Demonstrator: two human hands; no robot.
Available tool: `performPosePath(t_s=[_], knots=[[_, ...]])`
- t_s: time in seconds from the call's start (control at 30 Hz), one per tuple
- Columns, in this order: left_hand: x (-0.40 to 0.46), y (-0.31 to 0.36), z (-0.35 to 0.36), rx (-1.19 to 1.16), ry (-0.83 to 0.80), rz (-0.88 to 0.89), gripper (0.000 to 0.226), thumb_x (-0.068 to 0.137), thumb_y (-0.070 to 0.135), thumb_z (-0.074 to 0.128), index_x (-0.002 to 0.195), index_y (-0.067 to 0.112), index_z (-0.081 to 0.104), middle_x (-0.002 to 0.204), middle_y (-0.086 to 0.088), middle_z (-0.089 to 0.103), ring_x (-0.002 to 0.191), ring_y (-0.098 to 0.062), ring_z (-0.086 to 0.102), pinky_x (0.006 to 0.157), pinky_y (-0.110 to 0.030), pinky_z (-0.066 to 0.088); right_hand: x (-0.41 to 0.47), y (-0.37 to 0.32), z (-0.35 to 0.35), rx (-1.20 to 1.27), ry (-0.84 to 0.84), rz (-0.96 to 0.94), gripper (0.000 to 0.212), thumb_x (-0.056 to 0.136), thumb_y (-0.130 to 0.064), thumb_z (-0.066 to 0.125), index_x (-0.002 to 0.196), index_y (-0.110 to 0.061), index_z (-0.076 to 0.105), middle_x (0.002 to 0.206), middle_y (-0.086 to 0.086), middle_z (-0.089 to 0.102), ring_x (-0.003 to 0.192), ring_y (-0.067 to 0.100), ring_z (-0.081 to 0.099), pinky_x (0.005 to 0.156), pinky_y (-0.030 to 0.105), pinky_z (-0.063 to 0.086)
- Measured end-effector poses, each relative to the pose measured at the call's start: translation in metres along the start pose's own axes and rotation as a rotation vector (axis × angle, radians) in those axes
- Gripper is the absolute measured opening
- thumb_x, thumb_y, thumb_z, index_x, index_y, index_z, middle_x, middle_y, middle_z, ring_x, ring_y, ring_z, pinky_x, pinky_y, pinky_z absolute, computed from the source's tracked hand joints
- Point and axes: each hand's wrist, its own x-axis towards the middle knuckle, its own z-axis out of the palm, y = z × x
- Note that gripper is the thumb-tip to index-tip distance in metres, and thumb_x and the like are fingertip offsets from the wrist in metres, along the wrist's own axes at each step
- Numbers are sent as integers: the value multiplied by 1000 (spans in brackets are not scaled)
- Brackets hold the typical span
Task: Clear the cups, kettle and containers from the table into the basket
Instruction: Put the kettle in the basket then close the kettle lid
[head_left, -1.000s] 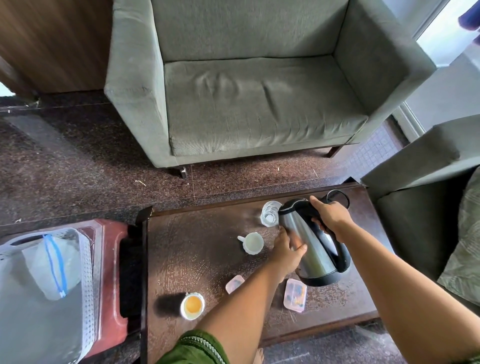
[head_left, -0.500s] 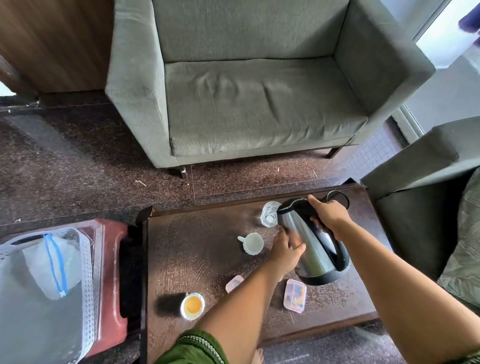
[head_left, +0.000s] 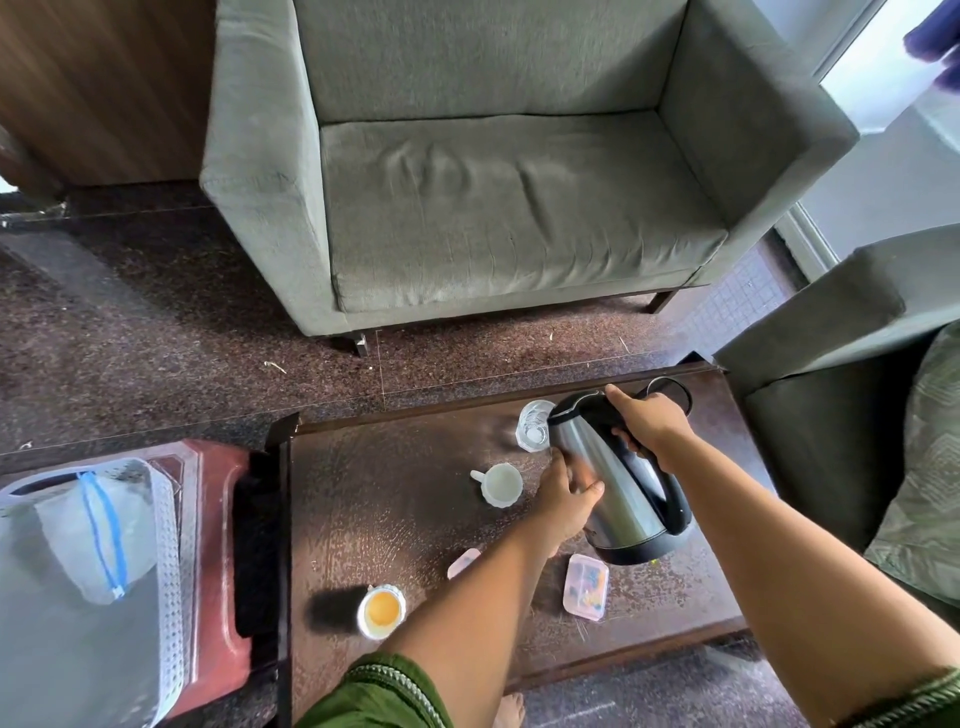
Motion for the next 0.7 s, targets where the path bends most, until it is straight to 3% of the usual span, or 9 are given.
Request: performPosePath(t_s=[0.4,0.7], knots=[[2,1,1,-22,1,-8,80,92,32,58,153,20,8,152,-4,35,136,-21,38,107,-30,33,12,0,0,-33,-12,-10,54,87,-54,56,63,-7,61,57,8,63,46,22,52,49,29,45],[2,5,0,-9,-7,-13,78,93,32,57,153,20,7,154,-4,32,139,-22,35,110,-32,30,15,0,1,-74,-4,-22,57,86,-57,55,58,-7,61,58,10,65,49,25,55,50,31,46]])
